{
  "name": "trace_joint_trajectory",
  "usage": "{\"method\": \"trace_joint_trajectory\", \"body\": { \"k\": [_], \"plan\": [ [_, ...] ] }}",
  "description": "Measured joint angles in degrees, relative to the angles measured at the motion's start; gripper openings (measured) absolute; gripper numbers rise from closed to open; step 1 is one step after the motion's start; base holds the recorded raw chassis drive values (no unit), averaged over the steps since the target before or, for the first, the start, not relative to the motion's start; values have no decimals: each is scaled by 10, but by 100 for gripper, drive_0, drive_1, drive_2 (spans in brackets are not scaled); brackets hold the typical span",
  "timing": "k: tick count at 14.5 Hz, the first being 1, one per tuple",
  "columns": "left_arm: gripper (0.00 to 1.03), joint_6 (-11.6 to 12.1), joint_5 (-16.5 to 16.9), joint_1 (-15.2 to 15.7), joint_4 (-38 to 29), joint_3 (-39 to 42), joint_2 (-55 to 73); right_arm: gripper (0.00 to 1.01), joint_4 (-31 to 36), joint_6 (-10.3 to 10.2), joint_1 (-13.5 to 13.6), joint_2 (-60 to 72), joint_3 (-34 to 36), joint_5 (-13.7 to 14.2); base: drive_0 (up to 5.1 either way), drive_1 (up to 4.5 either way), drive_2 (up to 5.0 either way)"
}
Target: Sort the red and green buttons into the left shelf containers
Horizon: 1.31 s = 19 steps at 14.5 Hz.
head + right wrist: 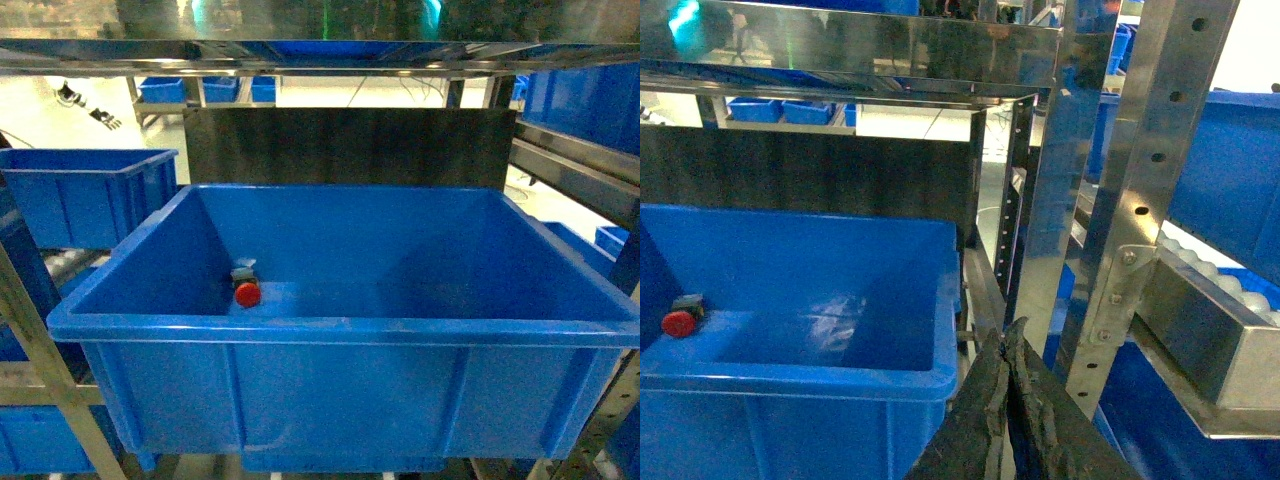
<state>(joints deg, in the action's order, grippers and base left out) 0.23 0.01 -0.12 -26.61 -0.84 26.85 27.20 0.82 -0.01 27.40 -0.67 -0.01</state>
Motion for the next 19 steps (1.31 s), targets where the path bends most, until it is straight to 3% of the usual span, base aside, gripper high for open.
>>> {"method": "trace_joint_trajectory", "body": {
  "k": [11,12,13,19],
  "plan": [
    [2,0,0,0,165,0,-169,2,-169,0,0,-172,0,0,0,0,0],
    [2,0,0,0,233,0,-214,2,-202,0,0,-195,0,0,0,0,0],
    [2,0,0,0,263,0,-264,2,-276,0,0,-262,0,0,0,0,0],
    [2,0,0,0,268,0,-263,2,-274,0,0,-271,0,0,0,0,0]
  ]
}}
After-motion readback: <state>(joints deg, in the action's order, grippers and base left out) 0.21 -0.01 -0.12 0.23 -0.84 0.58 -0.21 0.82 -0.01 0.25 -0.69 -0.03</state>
